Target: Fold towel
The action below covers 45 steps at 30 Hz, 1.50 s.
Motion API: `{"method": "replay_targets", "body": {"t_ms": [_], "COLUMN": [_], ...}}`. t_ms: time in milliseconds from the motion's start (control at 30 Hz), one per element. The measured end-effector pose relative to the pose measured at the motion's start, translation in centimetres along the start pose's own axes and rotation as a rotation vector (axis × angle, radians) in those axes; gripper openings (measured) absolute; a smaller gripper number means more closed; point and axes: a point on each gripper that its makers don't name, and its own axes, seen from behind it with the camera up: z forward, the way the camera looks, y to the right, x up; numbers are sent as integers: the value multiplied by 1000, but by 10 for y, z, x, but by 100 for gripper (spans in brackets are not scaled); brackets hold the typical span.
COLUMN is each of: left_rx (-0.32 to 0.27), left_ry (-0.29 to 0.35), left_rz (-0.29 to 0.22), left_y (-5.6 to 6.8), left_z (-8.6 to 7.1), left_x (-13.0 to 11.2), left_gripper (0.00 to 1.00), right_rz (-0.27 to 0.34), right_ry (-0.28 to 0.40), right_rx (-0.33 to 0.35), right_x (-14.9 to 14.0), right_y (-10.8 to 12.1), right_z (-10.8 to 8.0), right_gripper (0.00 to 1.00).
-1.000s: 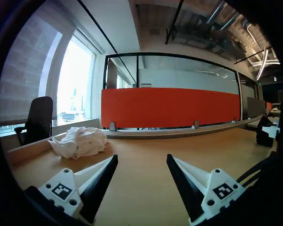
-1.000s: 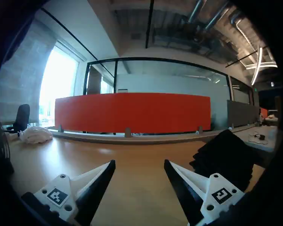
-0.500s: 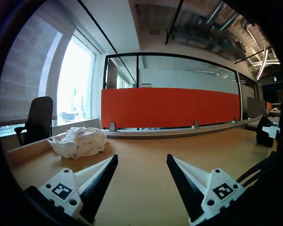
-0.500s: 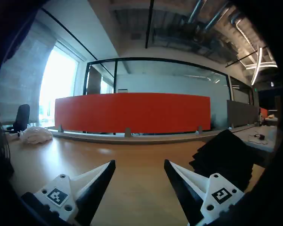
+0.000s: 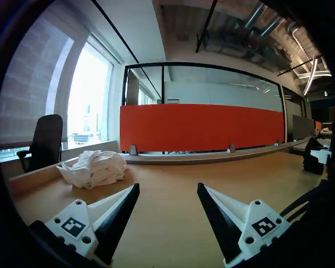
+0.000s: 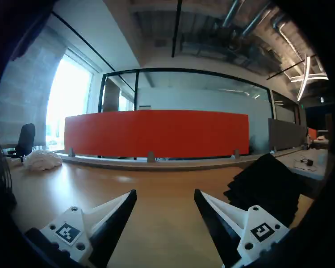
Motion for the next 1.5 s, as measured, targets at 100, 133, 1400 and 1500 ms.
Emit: {"method": "replay_targets", "body": {"t_ms": [100,133,1400,1500], "left_rx": [0,0,0,0], "left_ry": [0,0,-1,-1], "left_rz": [0,0,-3,-4], "left_y": [0,0,0,0], "left_z": [0,0,-1,-1], "left_x": [0,0,4,4], "left_gripper": [96,96,96,96], "right_rz": [0,0,0,0], "right_ry": [0,0,0,0], "right_rx": [0,0,0,0], "right_x": [0,0,1,0], "right_y": [0,0,0,-1], "right_z": [0,0,-1,-1], "right_gripper": [100,100,100,100]}}
